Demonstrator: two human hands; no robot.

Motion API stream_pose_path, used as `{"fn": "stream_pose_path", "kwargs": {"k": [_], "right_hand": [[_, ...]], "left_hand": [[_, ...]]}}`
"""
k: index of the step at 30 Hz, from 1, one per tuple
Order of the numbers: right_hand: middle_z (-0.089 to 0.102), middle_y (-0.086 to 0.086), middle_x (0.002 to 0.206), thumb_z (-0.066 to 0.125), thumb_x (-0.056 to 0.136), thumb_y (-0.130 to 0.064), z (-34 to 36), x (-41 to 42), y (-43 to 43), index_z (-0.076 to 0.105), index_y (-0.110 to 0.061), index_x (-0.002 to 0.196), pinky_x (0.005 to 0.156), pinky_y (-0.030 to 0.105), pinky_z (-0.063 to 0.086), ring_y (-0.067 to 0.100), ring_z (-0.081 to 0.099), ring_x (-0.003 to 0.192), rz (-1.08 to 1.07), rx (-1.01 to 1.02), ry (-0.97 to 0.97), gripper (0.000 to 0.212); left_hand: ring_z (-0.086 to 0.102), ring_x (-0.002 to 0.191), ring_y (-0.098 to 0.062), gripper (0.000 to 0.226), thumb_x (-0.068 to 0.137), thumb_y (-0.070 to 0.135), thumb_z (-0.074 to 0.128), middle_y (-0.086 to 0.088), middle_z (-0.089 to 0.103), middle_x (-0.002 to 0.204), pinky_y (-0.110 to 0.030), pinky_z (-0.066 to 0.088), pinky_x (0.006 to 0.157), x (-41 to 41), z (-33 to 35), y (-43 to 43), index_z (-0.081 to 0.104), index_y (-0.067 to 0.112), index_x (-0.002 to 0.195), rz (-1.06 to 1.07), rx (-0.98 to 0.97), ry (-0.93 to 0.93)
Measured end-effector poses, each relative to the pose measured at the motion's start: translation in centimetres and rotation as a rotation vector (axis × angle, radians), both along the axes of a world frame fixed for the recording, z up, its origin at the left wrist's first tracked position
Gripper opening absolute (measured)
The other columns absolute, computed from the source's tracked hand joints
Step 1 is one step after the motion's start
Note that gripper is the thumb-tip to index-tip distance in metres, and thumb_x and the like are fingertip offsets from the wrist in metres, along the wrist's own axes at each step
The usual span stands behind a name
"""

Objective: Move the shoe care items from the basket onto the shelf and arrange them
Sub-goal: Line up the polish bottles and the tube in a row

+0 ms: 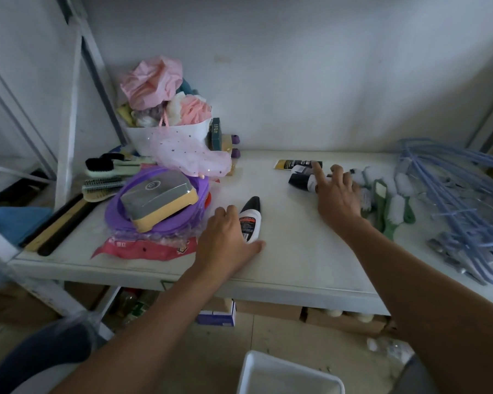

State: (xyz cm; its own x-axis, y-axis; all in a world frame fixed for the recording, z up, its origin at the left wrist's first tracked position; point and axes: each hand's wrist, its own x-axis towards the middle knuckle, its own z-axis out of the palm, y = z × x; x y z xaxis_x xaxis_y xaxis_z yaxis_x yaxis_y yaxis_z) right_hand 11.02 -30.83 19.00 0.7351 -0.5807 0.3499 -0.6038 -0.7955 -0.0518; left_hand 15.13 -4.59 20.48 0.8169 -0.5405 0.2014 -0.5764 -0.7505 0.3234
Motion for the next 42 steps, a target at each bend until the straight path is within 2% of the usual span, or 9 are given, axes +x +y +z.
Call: {"fn": "stream_pose_path", "kwargs": {"k": [10, 15, 17, 23, 26, 30, 32, 37, 42], "right_hand": [[0.052, 0.019, 0.118, 0.054, 0.096, -0.013, 1.3, -1.4, -0.7, 0.029, -0.022, 0.144, 0.085, 0.046, 0.044, 0.038, 0.048, 0.110, 0.063, 0.146, -0.111, 0.055], [0.059, 0.016, 0.108, 0.048, 0.092, -0.002, 1.9, -2.5, -0.5, 0.038, -0.026, 0.129, 0.066, 0.040, 0.047, 0.034, 0.056, 0.094, 0.132, 0.202, -0.128, 0.045], [0.059, 0.013, 0.110, 0.046, 0.093, -0.003, 1.9, -2.7, -0.5, 0.040, -0.030, 0.124, 0.068, 0.041, 0.050, 0.033, 0.057, 0.095, 0.168, 0.216, -0.107, 0.042], [0.053, 0.011, 0.113, 0.045, 0.088, 0.002, 2.0, -2.7, -0.2, 0.058, -0.043, 0.120, 0.083, 0.045, 0.055, 0.035, 0.058, 0.101, 0.181, 0.212, 0.017, 0.057], [0.052, 0.010, 0.122, 0.041, 0.086, -0.005, 1.3, -2.6, -1.1, 0.060, -0.047, 0.114, 0.084, 0.044, 0.056, 0.037, 0.060, 0.102, 0.180, 0.299, 0.057, 0.054], [0.065, 0.011, 0.105, 0.048, 0.091, -0.014, 2.7, -3.3, 0.1, 0.069, -0.036, 0.094, 0.071, 0.029, 0.055, 0.026, 0.064, 0.080, 0.256, 0.439, 0.006, 0.030], [0.067, 0.007, 0.098, 0.065, 0.087, -0.019, 3.2, -3.8, 0.8, 0.070, -0.025, 0.105, 0.064, 0.017, 0.048, 0.023, 0.062, 0.078, 0.274, 0.479, 0.014, 0.020], [0.058, 0.008, 0.118, 0.074, 0.058, -0.060, 3.0, -4.9, 1.2, 0.054, -0.030, 0.130, 0.089, 0.035, 0.051, 0.025, 0.060, 0.099, 0.304, 0.489, 0.179, 0.080], [0.063, 0.006, 0.123, 0.081, 0.076, -0.036, 3.5, -6.5, 1.2, 0.042, -0.023, 0.144, 0.092, 0.037, 0.051, 0.021, 0.059, 0.100, 0.282, 0.448, 0.214, 0.080]], "left_hand": [[0.053, 0.058, -0.014, 0.038, 0.088, 0.047, 0.063, 0.001, 0.055, 0.066, -0.028, 0.031, 0.049, 1.6, 1.1, -0.7, 0.052, 0.016, 0.070, 0.106, -0.260, 0.292], [0.064, 0.081, -0.018, 0.029, 0.090, 0.043, 0.065, 0.001, 0.066, 0.089, -0.031, 0.047, 0.065, 2.3, 0.6, 0.2, 0.063, 0.015, 0.095, 0.136, -0.330, 0.337], [0.065, 0.089, -0.022, 0.030, 0.089, 0.043, 0.067, 0.001, 0.069, 0.096, -0.037, 0.053, 0.076, 2.5, 0.4, 0.7, 0.065, 0.015, 0.102, 0.129, -0.312, 0.323], [0.065, 0.085, -0.015, 0.059, 0.060, 0.066, 0.070, 0.002, 0.066, 0.095, -0.039, 0.057, 0.075, 1.7, 1.2, 2.2, 0.065, 0.021, 0.099, -0.004, -0.179, 0.330], [0.062, 0.096, -0.017, 0.060, 0.061, 0.059, 0.078, 0.001, 0.061, 0.104, -0.038, 0.055, 0.080, 1.5, 1.5, 3.0, 0.063, 0.023, 0.107, -0.072, -0.118, 0.282], [0.055, 0.114, -0.020, 0.064, 0.079, 0.038, 0.082, -0.003, 0.055, 0.125, -0.030, 0.044, 0.090, 1.6, 1.2, 3.4, 0.058, 0.017, 0.135, -0.109, -0.104, 0.228], [0.053, 0.122, -0.021, 0.073, 0.081, 0.037, 0.081, -0.004, 0.053, 0.133, -0.032, 0.044, 0.097, 1.7, 1.1, 3.3, 0.050, 0.015, 0.144, -0.116, -0.111, 0.223], [0.061, 0.111, -0.022, 0.057, 0.081, 0.030, 0.082, -0.004, 0.061, 0.121, -0.036, 0.051, 0.093, 2.2, 1.2, 2.9, 0.062, 0.014, 0.131, -0.174, -0.093, 0.202], [0.061, 0.114, -0.026, 0.050, 0.086, 0.020, 0.077, -0.009, 0.063, 0.124, -0.039, 0.050, 0.097, 2.2, 1.7, 1.7, 0.061, 0.007, 0.132, -0.181, -0.066, 0.172]]}}
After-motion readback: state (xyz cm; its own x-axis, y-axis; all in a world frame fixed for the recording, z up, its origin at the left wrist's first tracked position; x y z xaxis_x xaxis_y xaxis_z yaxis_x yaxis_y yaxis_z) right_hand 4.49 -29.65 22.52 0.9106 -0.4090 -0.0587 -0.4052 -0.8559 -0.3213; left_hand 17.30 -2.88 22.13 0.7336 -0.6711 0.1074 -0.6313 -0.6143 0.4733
